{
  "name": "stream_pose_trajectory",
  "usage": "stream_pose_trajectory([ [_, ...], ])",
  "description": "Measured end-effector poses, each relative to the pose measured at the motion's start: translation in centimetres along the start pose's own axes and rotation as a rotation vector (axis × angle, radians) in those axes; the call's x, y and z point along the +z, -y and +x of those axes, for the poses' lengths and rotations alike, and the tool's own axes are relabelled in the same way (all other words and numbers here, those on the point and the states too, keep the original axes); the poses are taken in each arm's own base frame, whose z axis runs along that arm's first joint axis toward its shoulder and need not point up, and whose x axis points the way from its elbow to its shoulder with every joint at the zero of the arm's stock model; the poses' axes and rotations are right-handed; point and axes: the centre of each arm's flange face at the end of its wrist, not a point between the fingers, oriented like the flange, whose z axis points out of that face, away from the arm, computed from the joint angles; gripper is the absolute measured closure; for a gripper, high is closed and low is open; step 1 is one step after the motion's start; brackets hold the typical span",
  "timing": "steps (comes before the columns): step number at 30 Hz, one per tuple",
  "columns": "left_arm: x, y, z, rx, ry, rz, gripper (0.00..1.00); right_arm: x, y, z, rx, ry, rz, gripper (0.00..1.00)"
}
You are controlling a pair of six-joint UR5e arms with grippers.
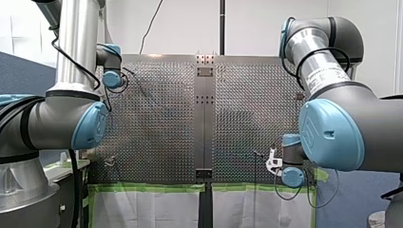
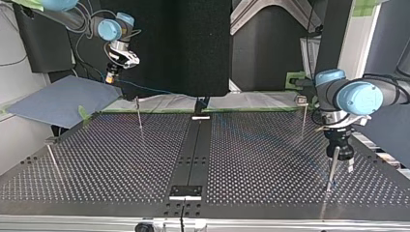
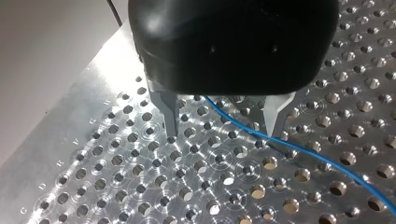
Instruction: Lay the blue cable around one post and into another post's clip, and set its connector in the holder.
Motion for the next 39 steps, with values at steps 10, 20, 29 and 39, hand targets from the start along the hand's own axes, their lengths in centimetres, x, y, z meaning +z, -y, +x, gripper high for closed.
stream_pose_trajectory([
  [10,0.1,-0.1,-0.1,0.0,0.002,-0.002,0.1,-0.9,-4.8,-4.1,0.051,0.041,-0.064,1.0],
  [20,0.1,-0.3,-0.2,0.0,0.006,-0.004,0.1,-1.7,-6.9,-6.7,0.039,0.072,-0.076,1.0],
  [29,0.1,-0.3,-0.2,0.001,0.005,-0.005,0.1,-1.4,-6.1,-5.9,-0.006,0.059,-0.056,1.0],
  [39,0.0,-0.2,-0.1,0.003,0.0,-0.004,0.1,-0.6,-5.1,-2.7,0.029,0.046,-0.056,1.0],
])
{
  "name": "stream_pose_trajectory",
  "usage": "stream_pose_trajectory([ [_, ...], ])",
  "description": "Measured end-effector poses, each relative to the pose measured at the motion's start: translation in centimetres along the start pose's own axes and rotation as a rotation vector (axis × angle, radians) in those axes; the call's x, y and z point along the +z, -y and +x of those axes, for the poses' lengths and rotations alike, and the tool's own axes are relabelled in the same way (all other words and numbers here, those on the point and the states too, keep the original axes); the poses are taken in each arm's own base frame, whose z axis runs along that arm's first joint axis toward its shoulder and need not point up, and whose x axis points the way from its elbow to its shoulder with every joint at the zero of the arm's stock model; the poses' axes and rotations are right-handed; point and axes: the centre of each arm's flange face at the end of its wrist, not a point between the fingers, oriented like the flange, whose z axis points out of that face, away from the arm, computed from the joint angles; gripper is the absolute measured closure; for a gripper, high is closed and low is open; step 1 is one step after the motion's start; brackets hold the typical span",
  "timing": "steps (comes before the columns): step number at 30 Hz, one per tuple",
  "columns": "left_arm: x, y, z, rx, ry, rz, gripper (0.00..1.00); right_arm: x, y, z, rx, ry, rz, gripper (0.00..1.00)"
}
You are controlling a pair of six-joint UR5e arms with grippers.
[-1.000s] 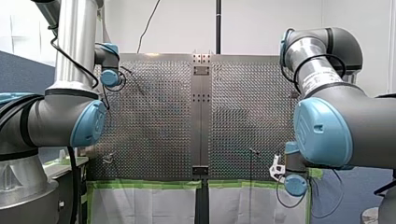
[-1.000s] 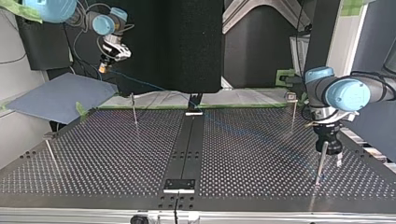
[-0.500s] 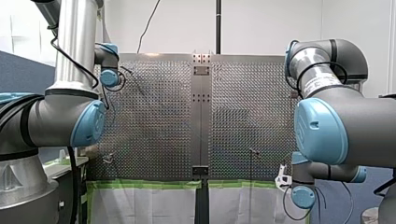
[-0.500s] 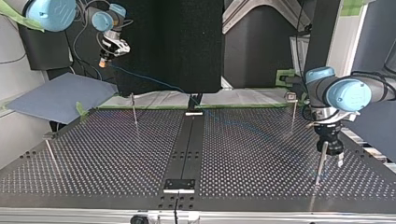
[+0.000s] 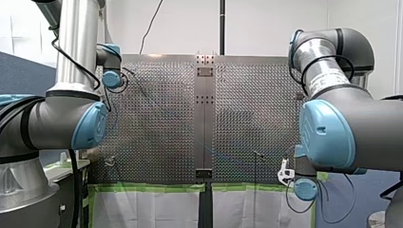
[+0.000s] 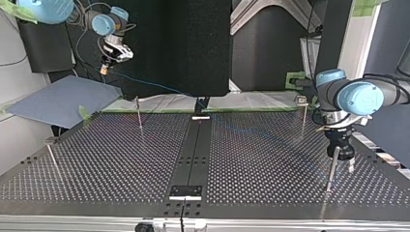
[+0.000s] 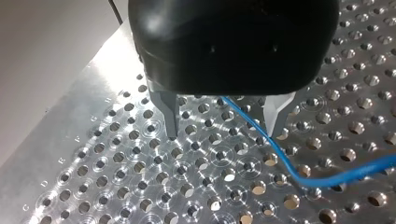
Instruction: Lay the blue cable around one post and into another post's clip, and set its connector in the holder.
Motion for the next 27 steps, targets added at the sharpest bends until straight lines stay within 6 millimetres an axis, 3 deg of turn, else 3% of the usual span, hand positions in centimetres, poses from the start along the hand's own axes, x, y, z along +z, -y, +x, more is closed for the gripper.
stream_pose_trajectory([
  [19,-0.1,0.1,0.1,0.006,-0.002,0.002,0.13,1.9,2.3,7.8,0.025,-0.111,0.056,1.0],
  [27,-0.1,0.1,0.1,0.007,-0.002,-0.003,0.13,1.8,3.6,8.2,-0.013,-0.088,0.126,1.0],
])
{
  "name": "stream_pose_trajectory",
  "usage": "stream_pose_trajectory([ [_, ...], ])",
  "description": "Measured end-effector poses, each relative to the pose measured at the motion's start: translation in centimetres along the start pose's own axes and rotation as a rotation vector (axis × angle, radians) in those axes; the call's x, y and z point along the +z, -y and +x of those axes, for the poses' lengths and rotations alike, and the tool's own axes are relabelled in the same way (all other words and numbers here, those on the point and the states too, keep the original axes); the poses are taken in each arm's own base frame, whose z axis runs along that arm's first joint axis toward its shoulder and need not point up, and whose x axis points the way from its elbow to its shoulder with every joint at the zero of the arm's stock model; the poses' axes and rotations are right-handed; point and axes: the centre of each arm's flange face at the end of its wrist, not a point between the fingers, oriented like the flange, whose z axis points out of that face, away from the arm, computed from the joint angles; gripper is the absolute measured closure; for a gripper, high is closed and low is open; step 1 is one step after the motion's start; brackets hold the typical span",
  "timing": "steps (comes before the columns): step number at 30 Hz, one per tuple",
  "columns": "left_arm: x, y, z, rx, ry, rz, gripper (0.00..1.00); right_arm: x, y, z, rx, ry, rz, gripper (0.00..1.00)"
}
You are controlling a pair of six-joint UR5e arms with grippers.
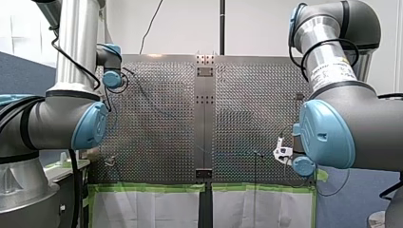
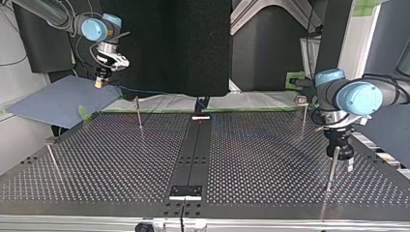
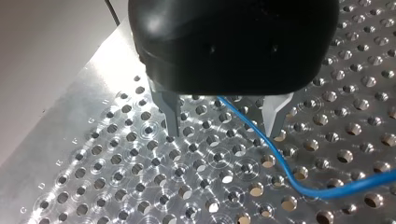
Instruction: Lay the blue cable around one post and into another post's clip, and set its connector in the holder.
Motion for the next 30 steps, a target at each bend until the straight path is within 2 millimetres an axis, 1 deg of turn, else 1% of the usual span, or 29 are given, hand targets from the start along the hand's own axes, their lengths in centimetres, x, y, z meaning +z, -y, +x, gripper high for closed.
stream_pose_trajectory([
  [5,0.0,0.0,0.0,0.001,0.0,-0.002,0.13,-0.4,0.7,-0.4,-0.036,0.036,0.044,1.0],
  [9,0.0,0.0,0.0,0.002,-0.002,-0.002,0.13,-0.7,0.8,-0.9,-0.066,0.059,0.053,1.0],
  [13,-0.1,0.0,0.1,0.003,-0.002,-0.002,0.13,-1.1,0.4,-2.3,-0.082,0.08,0.05,1.0],
  [16,-0.1,0.1,0.1,0.003,-0.003,-0.002,0.13,-1.2,0.2,-2.9,-0.09,0.087,0.049,1.0],
  [25,-0.1,0.2,0.1,0.009,-0.005,0.0,0.13,-0.4,0.1,-2.8,-0.097,0.071,0.054,1.0],
  [30,-0.2,0.2,0.2,0.011,-0.012,-0.003,0.13,-0.4,0.1,-2.9,-0.097,0.069,0.056,1.0],
])
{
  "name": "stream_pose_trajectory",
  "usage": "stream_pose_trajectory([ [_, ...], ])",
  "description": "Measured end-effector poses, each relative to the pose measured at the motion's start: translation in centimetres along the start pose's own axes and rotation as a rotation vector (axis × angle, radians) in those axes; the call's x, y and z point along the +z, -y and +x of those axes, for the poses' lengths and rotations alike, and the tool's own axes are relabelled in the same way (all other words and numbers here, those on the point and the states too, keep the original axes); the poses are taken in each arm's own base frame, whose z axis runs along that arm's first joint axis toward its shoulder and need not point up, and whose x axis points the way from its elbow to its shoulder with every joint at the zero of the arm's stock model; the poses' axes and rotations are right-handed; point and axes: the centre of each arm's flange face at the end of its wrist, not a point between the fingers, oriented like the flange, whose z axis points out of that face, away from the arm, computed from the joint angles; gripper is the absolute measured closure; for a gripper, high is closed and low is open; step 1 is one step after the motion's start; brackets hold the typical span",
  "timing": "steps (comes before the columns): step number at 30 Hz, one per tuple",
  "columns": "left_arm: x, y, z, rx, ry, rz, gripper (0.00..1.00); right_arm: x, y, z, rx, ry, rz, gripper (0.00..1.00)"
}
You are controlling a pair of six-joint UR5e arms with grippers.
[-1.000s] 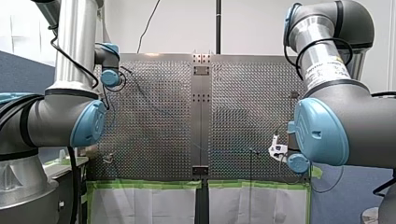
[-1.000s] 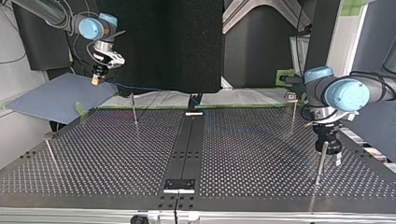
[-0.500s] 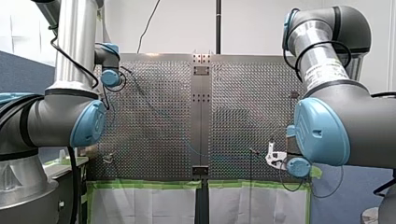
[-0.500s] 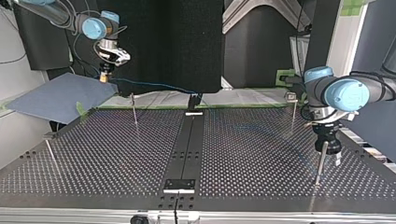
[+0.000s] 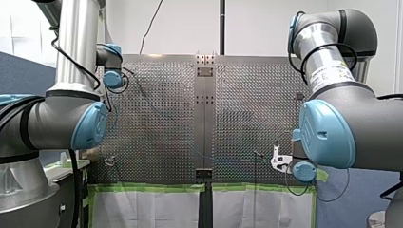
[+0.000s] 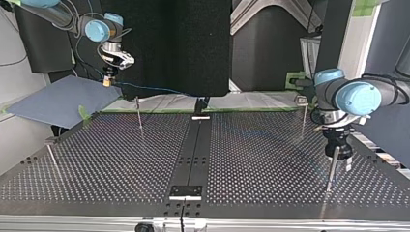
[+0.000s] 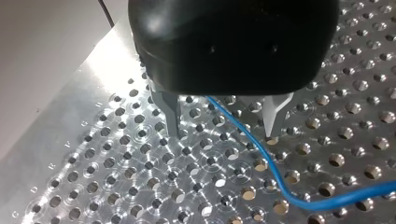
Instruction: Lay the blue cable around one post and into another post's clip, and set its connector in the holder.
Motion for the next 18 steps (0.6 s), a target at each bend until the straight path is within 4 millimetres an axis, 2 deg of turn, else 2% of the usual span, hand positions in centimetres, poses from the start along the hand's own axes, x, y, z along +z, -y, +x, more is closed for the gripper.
stream_pose_trajectory([
  [1,0.0,0.0,0.0,0.0,-0.003,-0.002,0.13,0.0,0.0,0.0,0.0,0.0,0.0,1.0],
  [2,-0.1,0.0,0.1,0.0,-0.004,-0.005,0.09,0.0,0.0,0.0,0.001,0.001,0.001,1.0],
  [6,-0.4,0.0,0.3,0.001,-0.017,-0.024,0.09,0.0,0.1,0.0,0.004,0.002,0.002,1.0],
  [7,-0.5,0.0,0.3,0.0,-0.023,-0.03,0.03,0.0,0.1,0.0,0.007,0.002,0.003,1.0],
  [10,-0.9,0.1,0.0,-0.008,-0.029,-0.046,0.01,-0.1,0.2,0.0,0.01,0.001,0.003,1.0],
  [18,-3.0,0.4,-1.7,0.003,-0.041,-0.088,0.01,-0.1,0.2,0.0,0.019,0.001,0.003,1.0],
])
